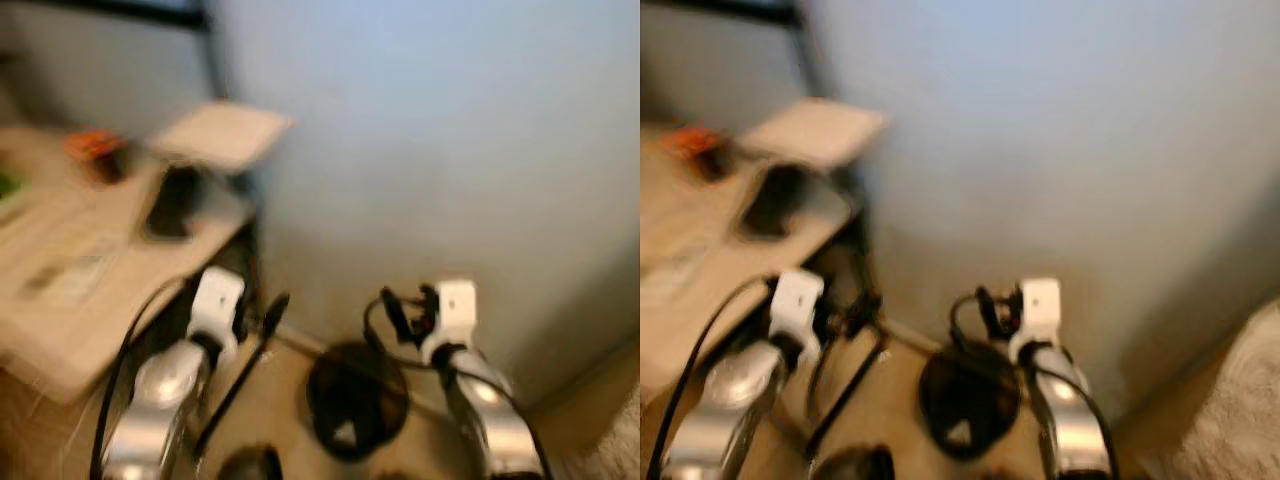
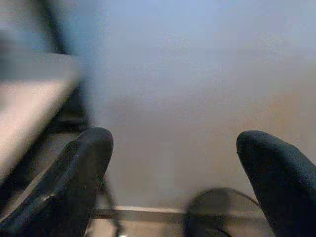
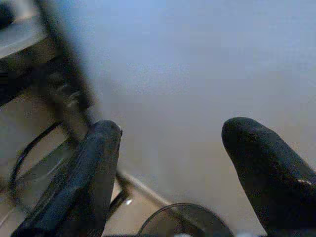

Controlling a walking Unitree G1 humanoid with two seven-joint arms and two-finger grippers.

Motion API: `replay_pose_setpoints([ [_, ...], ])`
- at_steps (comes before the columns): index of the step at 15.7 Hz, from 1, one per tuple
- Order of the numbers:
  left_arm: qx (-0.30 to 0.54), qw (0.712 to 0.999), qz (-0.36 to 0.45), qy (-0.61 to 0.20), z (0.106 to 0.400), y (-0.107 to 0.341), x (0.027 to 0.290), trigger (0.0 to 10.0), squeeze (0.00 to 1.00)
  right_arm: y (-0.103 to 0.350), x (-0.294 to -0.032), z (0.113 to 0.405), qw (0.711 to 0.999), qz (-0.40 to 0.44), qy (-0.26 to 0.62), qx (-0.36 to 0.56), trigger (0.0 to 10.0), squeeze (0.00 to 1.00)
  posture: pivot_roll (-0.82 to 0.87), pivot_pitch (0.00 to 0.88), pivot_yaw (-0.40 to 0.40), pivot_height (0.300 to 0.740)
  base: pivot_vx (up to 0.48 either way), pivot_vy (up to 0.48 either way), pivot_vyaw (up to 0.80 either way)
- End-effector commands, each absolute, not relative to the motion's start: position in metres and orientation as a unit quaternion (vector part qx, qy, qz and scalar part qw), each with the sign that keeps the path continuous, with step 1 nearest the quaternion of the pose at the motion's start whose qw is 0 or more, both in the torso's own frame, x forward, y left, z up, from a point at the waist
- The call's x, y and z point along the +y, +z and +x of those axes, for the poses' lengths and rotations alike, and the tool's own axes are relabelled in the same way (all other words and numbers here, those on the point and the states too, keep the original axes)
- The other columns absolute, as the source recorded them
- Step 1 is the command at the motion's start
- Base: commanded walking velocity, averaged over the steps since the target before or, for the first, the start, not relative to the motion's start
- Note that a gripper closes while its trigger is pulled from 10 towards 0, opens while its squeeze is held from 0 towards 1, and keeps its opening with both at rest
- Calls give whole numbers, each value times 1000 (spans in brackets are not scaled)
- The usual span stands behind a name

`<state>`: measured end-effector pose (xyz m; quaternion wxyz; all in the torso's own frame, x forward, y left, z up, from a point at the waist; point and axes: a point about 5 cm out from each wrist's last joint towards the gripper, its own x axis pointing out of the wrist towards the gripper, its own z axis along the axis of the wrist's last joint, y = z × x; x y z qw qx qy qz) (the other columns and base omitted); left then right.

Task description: Clean up the room

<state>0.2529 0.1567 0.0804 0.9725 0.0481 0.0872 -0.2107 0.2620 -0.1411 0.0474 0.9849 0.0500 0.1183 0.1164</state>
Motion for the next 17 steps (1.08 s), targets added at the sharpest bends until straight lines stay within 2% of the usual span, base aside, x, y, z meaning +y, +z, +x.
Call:
replay_pose_setpoints([
  [1,102,972,50,-204,248,74,161,10000,0,53,-142,265,986,54,116,110,10000,0,37,0,29,740,-315,0,0],
  [4,93,974,49,-201,251,78,161,10000,0,58,-143,266,985,64,116,112,10000,0,39,0,24,740,-312,0,0],
  [14,85,974,48,-206,254,77,160,10000,0,64,-153,262,989,45,84,109,10000,0,17,0,18,740,-290,0,-787],
  [17,70,980,44,-181,256,80,161,10000,0,67,-161,259,992,31,53,106,10000,0,7,0,12,740,0,0,-796],
])
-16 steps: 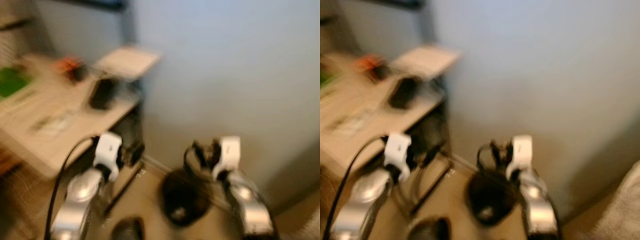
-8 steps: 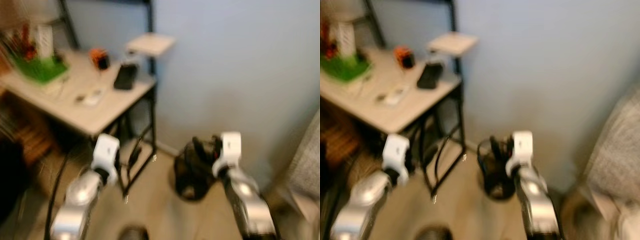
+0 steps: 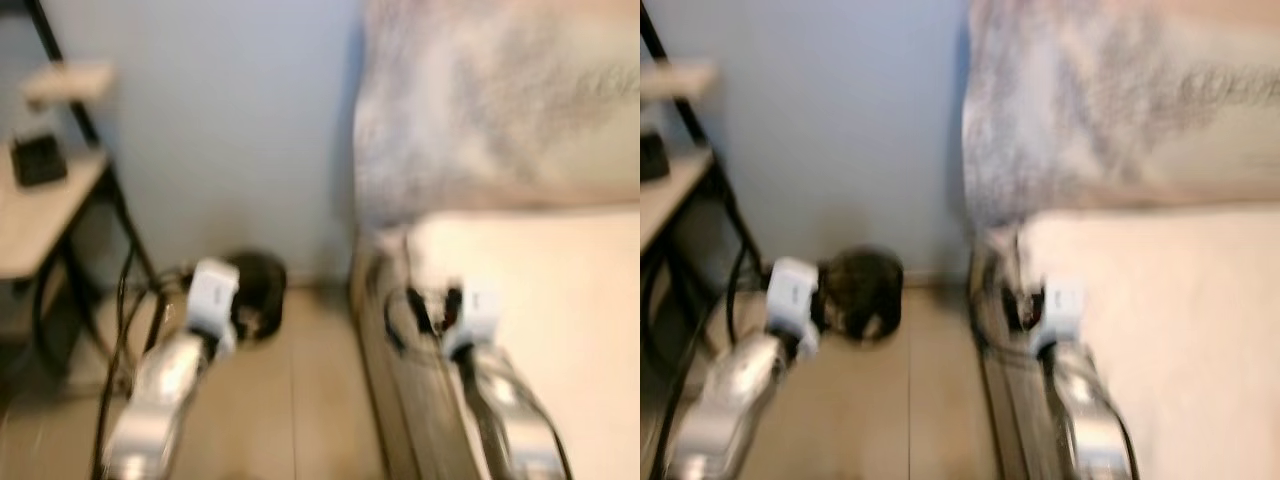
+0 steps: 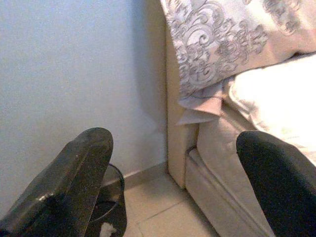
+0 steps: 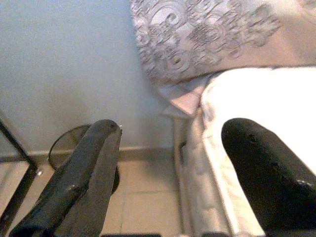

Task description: Clean up the room

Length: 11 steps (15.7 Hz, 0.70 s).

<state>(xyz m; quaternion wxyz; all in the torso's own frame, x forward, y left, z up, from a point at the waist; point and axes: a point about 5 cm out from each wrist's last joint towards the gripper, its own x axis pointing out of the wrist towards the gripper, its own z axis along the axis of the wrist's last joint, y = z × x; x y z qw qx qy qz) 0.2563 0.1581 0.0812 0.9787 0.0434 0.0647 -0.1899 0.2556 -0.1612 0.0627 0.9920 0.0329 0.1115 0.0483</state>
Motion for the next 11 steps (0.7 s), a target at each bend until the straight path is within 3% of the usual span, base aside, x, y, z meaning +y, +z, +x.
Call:
replay_pose_setpoints([
  [1,59,980,46,-185,257,83,157,10000,0,72,-164,259,995,25,38,93,10000,0,5,0,8,740,0,0,-800],
  [5,34,985,27,-165,263,96,160,10000,0,91,-182,262,999,22,-34,32,10000,0,8,0,-3,740,0,61,-800],
  [11,37,984,41,-168,263,98,165,10000,0,91,-187,257,998,23,-55,30,10000,0,5,0,1,740,0,445,-800],
])
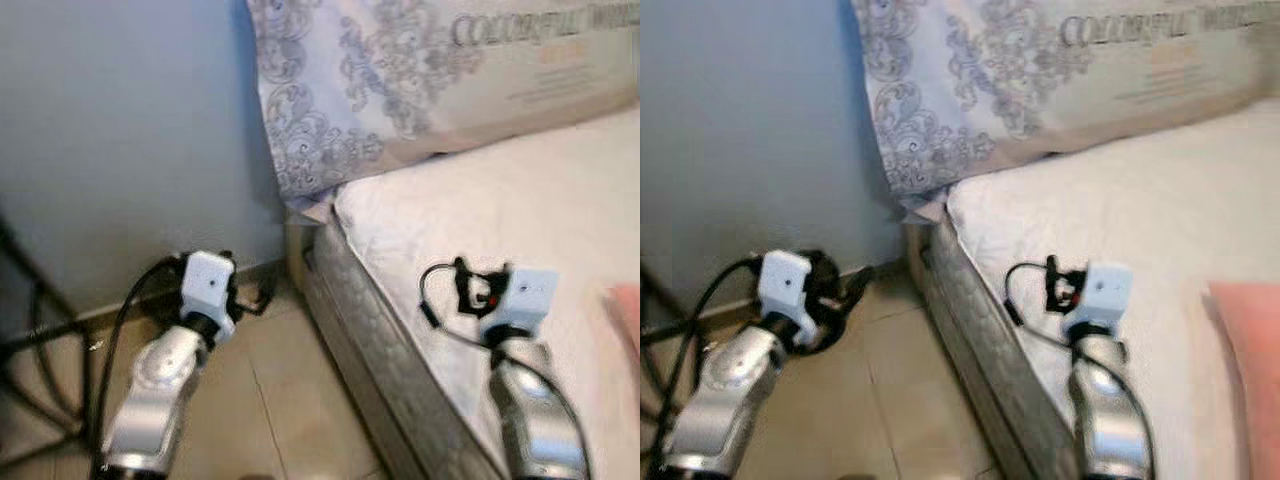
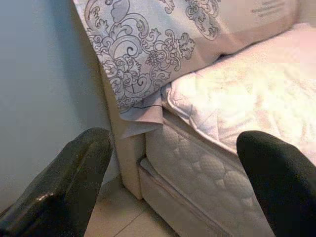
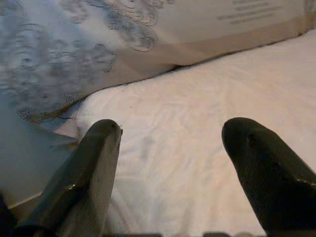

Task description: Clean up the room

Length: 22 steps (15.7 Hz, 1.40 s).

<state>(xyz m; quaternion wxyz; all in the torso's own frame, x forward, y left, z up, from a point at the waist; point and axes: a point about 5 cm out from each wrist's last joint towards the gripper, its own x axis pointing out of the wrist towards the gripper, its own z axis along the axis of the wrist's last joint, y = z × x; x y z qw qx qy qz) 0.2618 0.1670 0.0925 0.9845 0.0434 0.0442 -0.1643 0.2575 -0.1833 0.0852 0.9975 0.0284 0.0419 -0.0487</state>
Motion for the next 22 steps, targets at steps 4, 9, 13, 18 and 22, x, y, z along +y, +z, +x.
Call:
replay_pose_setpoints([
  [4,43,982,46,-176,261,94,163,10000,0,91,-191,254,997,22,-73,30,10000,0,0,0,4,740,0,480,-800],
  [9,32,979,72,-189,268,98,156,10000,0,94,-189,255,996,21,-78,26,10000,0,-1,0,4,740,0,77,-800],
  [13,44,979,67,-185,270,96,155,10000,0,95,-190,257,996,18,-78,29,10000,0,-1,0,-2,740,0,-280,-800],
  [18,42,980,57,-187,272,95,154,10000,0,95,-191,258,997,14,-76,30,10000,0,-8,0,1,740,0,480,-800],
  [22,27,982,78,-169,274,99,156,10000,0,96,-188,260,998,3,-62,32,10000,0,-5,0,-4,740,0,0,-800],
])
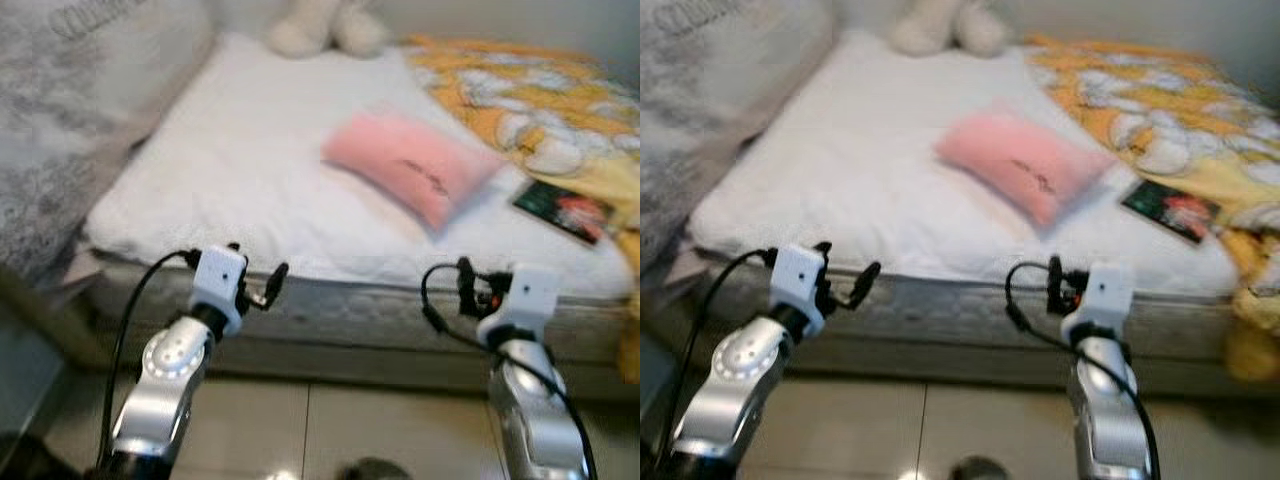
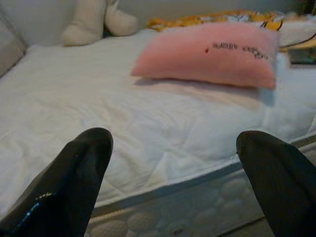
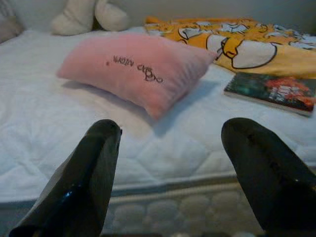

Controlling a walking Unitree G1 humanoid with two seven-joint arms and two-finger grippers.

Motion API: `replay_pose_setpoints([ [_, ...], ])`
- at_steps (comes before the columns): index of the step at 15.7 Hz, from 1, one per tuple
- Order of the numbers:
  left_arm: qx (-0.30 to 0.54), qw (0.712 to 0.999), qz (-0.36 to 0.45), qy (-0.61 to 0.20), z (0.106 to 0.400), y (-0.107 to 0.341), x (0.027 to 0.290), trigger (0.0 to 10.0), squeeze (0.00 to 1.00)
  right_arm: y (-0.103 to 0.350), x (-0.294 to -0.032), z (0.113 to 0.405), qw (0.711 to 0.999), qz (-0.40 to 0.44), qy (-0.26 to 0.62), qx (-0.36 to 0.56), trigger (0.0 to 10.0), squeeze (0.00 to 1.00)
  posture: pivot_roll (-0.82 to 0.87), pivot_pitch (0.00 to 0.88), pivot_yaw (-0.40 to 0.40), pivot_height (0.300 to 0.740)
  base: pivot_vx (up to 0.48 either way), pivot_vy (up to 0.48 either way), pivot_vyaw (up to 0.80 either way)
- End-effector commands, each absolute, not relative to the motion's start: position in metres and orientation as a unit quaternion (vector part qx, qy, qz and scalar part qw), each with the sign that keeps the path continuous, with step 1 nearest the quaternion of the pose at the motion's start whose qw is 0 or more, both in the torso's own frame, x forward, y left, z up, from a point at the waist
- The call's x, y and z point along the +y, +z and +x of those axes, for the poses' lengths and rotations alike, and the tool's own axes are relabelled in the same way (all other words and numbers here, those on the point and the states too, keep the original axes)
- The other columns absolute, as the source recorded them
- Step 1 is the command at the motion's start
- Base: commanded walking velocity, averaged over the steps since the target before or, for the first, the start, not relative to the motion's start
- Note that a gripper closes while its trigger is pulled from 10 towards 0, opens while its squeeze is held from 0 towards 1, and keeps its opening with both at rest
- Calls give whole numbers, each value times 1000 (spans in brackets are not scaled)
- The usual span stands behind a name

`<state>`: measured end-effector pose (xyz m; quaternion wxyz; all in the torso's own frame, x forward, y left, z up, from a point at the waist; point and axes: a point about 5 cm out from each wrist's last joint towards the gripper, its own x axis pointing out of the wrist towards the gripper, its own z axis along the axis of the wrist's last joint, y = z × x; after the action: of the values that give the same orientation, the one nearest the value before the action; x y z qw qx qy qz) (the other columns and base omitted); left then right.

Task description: Clean up the room

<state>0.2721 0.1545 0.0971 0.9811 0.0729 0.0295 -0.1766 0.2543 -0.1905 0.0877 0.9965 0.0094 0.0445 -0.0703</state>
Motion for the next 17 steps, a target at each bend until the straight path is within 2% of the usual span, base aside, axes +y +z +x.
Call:
replay_pose_setpoints([
  [1,28,985,50,-160,273,99,157,10000,0,94,-186,261,998,-4,-53,43,10000,0,-8,0,0,740,0,0,-800],
  [2,24,988,36,-150,273,100,158,10000,0,88,-184,263,997,-13,-35,64,10000,0,-7,0,0,740,0,0,-750],
  [4,19,988,46,-144,271,100,159,10000,0,86,-179,267,996,-49,-4,75,10000,0,-7,0,0,740,0,0,0],
  [5,19,991,24,-129,271,100,161,10000,0,88,-175,270,995,-60,22,79,10000,0,-8,0,-3,740,259,0,0],
  [7,14,992,10,-128,271,102,160,10000,0,94,-175,273,996,-58,21,61,10000,0,-8,0,-5,740,296,0,0],
  [10,10,993,-2,-120,273,104,160,10000,0,105,-176,284,999,-18,21,45,10000,0,-4,0,-19,740,395,0,-194],
  [14,8,993,-3,-119,273,104,159,10000,0,98,-182,290,997,-35,33,63,10000,0,3,0,-28,740,436,0,-800],
  [17,11,993,0,-119,271,103,159,10000,0,88,-178,291,989,-81,81,94,10000,0,6,0,-29,740,444,0,0],
])
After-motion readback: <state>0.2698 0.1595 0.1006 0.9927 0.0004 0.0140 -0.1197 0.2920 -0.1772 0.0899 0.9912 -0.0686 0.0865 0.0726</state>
